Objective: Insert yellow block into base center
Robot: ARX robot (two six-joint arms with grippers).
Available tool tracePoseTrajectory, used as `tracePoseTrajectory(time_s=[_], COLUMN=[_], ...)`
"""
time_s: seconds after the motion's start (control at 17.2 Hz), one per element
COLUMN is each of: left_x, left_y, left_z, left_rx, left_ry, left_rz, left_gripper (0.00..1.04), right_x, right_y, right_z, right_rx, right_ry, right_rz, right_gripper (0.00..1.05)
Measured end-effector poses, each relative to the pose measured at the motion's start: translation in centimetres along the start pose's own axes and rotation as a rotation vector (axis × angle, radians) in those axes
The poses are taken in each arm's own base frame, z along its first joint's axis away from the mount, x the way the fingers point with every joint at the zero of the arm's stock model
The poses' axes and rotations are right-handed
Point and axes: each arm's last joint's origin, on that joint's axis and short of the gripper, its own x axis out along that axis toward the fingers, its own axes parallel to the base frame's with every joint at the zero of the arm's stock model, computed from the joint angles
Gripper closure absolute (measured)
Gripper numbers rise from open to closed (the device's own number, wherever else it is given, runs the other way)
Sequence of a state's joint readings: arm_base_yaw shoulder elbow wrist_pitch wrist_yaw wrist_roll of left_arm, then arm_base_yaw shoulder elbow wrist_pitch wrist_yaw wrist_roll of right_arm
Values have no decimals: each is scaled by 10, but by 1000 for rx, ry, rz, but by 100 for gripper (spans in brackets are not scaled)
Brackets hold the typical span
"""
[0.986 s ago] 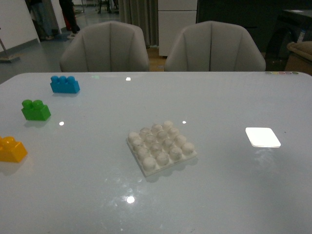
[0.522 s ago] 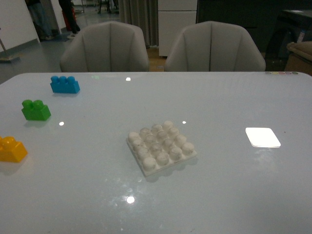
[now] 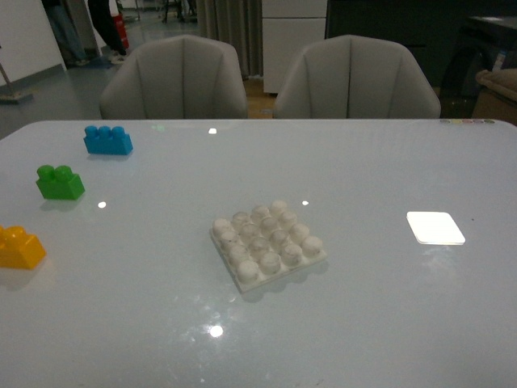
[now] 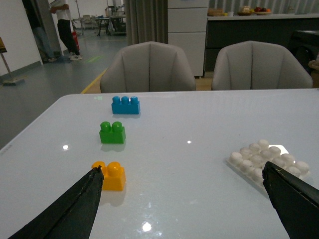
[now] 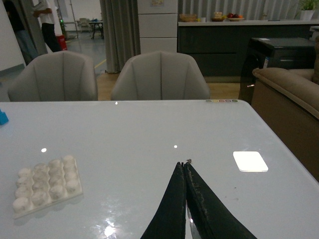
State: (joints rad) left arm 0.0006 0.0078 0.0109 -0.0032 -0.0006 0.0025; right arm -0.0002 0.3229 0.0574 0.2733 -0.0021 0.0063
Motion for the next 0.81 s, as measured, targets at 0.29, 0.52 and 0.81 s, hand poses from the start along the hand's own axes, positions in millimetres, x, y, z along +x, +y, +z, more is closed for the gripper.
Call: tracePoseTrajectory(time_s=[0.29, 0.52, 0.81], left_x=[0, 0, 0], left_y=[0, 0, 0], left_z=[0, 0, 0], left_rx=[0, 0, 0], left_ry=[0, 0, -1], left_rz=[0, 0, 0], left_gripper=[7, 7, 7], right_x=[-6, -10, -21], right_y=[0, 0, 0], right_z=[-9, -12, -14], right_rx=[0, 0, 0], right_ry=[-21, -8, -2], right_rz=[0, -1, -2], right_gripper=[103, 103, 103])
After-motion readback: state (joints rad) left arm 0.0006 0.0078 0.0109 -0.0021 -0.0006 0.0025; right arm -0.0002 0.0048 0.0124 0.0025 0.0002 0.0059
